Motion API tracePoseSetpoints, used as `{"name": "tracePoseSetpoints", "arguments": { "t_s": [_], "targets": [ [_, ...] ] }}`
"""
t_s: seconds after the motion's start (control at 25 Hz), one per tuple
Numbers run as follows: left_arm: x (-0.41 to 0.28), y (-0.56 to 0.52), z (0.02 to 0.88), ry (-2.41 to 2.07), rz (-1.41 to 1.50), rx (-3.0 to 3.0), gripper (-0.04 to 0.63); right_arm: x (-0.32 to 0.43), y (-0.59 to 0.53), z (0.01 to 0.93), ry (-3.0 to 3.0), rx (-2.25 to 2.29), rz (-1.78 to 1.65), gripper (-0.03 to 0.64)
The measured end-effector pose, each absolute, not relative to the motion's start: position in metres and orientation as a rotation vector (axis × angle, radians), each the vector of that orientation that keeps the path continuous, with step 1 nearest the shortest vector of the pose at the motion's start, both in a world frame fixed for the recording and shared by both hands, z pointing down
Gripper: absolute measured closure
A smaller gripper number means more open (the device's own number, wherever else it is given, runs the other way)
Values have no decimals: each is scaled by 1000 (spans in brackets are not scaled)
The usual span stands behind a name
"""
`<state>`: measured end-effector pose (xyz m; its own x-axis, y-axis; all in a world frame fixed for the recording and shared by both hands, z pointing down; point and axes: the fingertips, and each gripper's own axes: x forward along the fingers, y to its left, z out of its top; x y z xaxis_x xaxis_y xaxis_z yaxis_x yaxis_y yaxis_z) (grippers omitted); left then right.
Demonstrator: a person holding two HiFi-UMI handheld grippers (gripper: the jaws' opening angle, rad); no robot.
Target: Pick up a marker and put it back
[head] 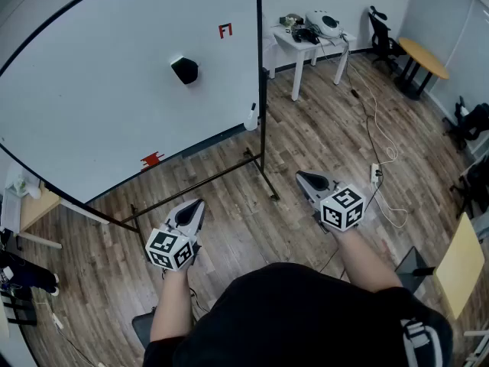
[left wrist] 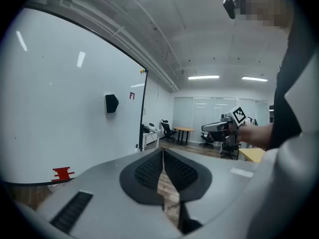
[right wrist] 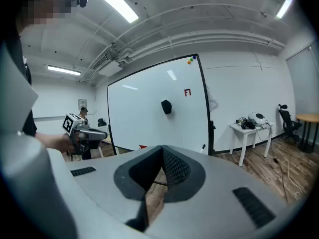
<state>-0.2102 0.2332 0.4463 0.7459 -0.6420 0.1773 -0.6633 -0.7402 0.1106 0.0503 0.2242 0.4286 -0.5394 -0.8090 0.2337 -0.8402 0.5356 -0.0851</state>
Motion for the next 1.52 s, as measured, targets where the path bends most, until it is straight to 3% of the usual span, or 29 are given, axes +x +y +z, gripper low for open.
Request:
{"name": "tracePoseSetpoints", "arguments": {
  "t_s": [0.8,1.52],
  "targets": [
    [-222,201,457,-1002,201,2785,578,38,191,437,-2572,1496,330,621],
    [-177,96,470,-1072,245,2716,577,84,65,464,-2580,1425,416,621]
  ]
}}
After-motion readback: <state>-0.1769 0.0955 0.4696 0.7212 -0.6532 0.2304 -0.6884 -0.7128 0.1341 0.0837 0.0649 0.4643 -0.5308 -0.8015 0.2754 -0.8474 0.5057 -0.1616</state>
